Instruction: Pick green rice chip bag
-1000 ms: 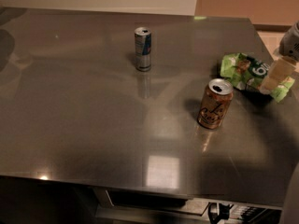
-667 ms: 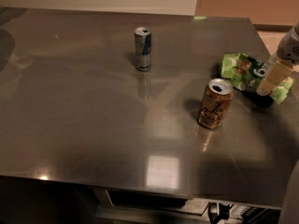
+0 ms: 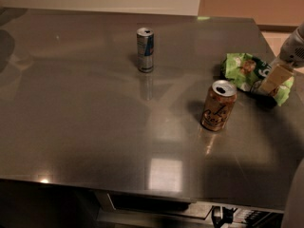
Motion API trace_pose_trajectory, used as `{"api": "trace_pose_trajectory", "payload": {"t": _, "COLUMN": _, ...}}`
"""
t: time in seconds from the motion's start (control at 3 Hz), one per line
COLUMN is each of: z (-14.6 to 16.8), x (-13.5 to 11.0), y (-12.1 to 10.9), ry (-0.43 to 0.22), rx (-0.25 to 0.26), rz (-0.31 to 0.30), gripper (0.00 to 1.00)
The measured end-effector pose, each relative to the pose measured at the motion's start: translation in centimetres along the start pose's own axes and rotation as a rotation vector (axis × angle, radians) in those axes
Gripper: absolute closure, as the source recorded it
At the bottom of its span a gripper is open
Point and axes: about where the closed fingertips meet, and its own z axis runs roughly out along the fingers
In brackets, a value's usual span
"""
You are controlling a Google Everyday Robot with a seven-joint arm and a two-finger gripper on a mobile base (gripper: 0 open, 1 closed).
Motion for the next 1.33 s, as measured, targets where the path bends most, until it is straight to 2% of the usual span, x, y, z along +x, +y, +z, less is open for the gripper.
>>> {"api": "trace_pose_trajectory", "payload": {"t": 0.33, "z": -0.9, "x": -1.5, "y": 0.4, "ry": -0.025, "rx": -0.005, "rz": -0.008, "gripper": 0.86}}
{"api": "trace_pose_trajectory", "payload": {"t": 0.67, "z": -2.2, "x": -4.0, "y": 0.8, "ry": -0.056, "rx": -0.004, "rz": -0.038, "gripper": 1.00}}
{"api": "trace_pose_trajectory", "payload": {"t": 1.33, "z": -5.6, "x": -9.1, "y": 1.6, "ry": -0.158, "rx": 0.009, "rz": -0.106, "gripper": 1.00}}
